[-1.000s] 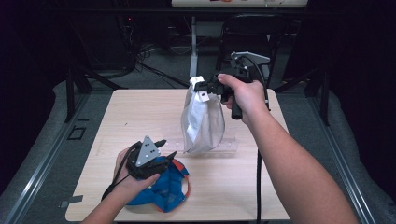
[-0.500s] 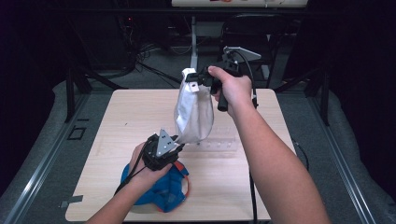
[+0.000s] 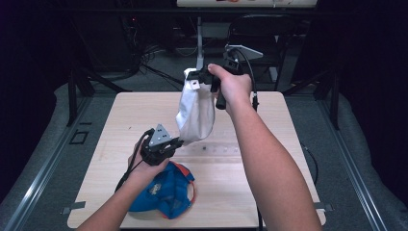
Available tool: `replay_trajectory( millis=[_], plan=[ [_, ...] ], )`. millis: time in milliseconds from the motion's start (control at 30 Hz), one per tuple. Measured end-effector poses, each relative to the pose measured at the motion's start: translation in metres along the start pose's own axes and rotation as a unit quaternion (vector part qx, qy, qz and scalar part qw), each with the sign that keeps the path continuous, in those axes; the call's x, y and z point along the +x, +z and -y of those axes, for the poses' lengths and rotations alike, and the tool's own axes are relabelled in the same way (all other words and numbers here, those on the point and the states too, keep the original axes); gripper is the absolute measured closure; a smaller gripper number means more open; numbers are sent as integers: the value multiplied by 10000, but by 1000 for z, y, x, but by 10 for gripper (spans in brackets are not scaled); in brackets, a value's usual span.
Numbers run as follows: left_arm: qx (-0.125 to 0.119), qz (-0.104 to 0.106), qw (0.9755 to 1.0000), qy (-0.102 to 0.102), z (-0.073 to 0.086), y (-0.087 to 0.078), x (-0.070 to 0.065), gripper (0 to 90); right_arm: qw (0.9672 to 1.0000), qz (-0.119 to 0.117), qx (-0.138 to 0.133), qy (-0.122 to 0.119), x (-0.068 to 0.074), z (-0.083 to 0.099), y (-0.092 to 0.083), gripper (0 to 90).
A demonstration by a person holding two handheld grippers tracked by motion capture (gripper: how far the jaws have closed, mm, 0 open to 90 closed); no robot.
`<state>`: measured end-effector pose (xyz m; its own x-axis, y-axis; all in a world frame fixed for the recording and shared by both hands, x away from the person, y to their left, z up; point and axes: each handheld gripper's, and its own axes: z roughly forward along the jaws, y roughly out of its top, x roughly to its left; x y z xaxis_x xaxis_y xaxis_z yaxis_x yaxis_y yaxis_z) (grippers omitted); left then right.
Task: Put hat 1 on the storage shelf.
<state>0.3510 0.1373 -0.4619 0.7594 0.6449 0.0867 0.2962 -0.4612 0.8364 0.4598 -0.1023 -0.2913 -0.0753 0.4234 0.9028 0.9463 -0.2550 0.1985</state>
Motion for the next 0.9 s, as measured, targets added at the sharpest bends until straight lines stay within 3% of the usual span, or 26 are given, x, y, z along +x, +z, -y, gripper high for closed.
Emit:
replay_trajectory(
  millis=[433, 567, 900],
  plan=[
    [-26, 379, 9985, -401, 21, 10, 16, 847, 9998, 165, 112, 27, -11, -2, 24, 820],
    [-145, 463, 9971, -591, 29, 14, 21, 846, 9997, 212, 153, 18, -14, -2, 31, 819],
    [-185, 393, 9953, -868, 44, 9, 29, 847, 9991, 237, 337, -47, -14, 3, 51, 819]
  ],
)
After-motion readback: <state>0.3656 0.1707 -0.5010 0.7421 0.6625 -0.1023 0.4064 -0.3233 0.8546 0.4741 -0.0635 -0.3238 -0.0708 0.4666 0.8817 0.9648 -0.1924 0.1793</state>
